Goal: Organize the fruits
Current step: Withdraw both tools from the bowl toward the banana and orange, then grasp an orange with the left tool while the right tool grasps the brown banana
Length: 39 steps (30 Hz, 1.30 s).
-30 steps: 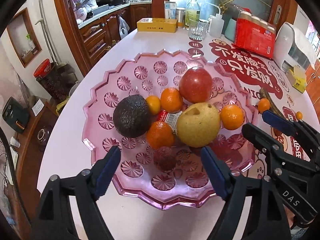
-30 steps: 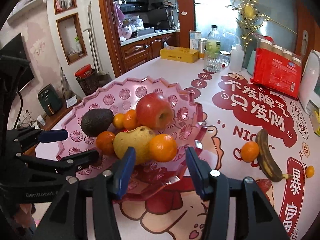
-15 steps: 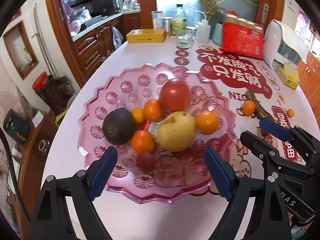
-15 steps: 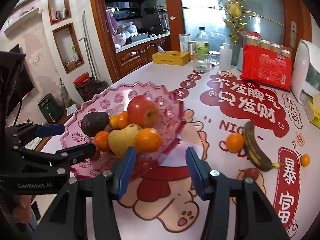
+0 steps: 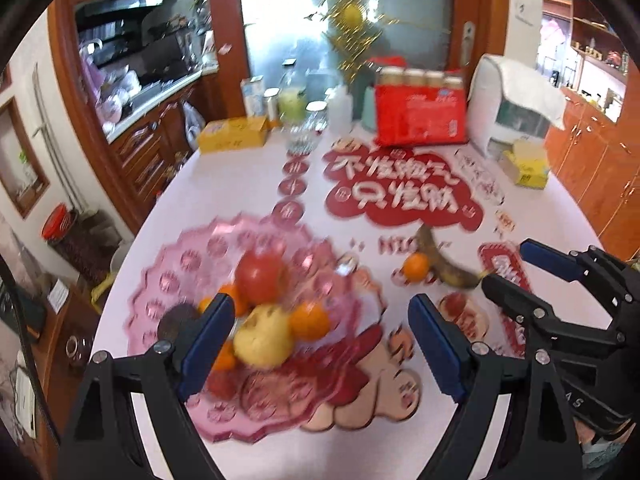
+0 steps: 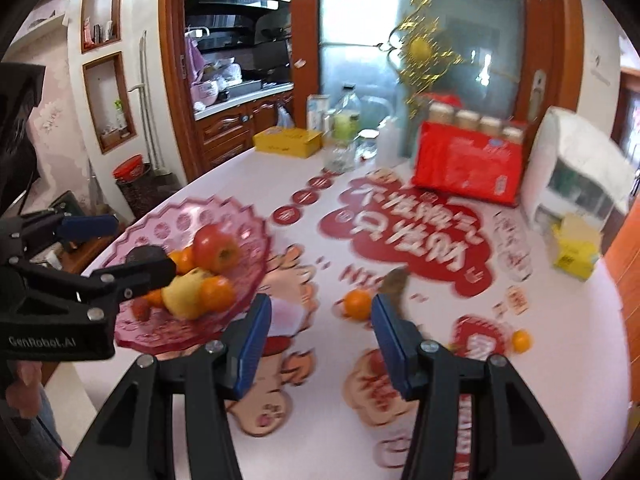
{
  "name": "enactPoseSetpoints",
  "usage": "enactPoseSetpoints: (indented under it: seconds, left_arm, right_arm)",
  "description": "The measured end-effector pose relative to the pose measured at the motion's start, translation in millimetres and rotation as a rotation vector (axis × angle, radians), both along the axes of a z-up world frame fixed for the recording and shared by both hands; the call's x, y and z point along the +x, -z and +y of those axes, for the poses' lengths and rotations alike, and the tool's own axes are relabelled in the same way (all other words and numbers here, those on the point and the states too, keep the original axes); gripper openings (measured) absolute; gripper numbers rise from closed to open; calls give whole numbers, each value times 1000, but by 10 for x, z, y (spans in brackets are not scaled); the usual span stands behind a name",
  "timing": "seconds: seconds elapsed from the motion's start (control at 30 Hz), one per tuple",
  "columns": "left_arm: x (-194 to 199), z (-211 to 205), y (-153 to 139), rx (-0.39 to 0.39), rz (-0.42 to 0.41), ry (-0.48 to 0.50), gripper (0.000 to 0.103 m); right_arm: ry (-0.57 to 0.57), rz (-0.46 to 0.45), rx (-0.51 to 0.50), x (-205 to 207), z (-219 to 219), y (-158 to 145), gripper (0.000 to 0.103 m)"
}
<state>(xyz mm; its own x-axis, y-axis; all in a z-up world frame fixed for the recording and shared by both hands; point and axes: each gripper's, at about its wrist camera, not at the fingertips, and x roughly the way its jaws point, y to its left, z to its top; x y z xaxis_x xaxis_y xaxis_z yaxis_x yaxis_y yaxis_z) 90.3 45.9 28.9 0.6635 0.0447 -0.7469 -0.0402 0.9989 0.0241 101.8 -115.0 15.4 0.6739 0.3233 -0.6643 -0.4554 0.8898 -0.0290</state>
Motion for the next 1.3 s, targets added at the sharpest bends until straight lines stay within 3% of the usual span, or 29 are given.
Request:
enactPoseSetpoints:
  seconds: [0.27,0.47,0.7,0.97,1.13,1.3]
  left_arm:
    - [452,-400,-462,3,-53,66,88]
    - [780,-641,-394,62,-38,67,87]
    - [1176,-647,207,106,76,-3,87]
    - [1496,-743,877,73,221,-4,86]
    - [1603,-771,1092,48,271,3,80]
    - [1683,-723,1210,-12,305,0,74]
  right_arm:
    - [67,-34,-73,340,-388,-504,52]
    - [84,-1,-106,602,-421,-558,52]
    - [90,126,-96,1000,-502,-31,52]
    - [42,302,-100,1307,-508,824,52]
    - [-18,384,-106,1402,-392,1181,52]
    - [-41,410,-130,1472,-280,1395,52]
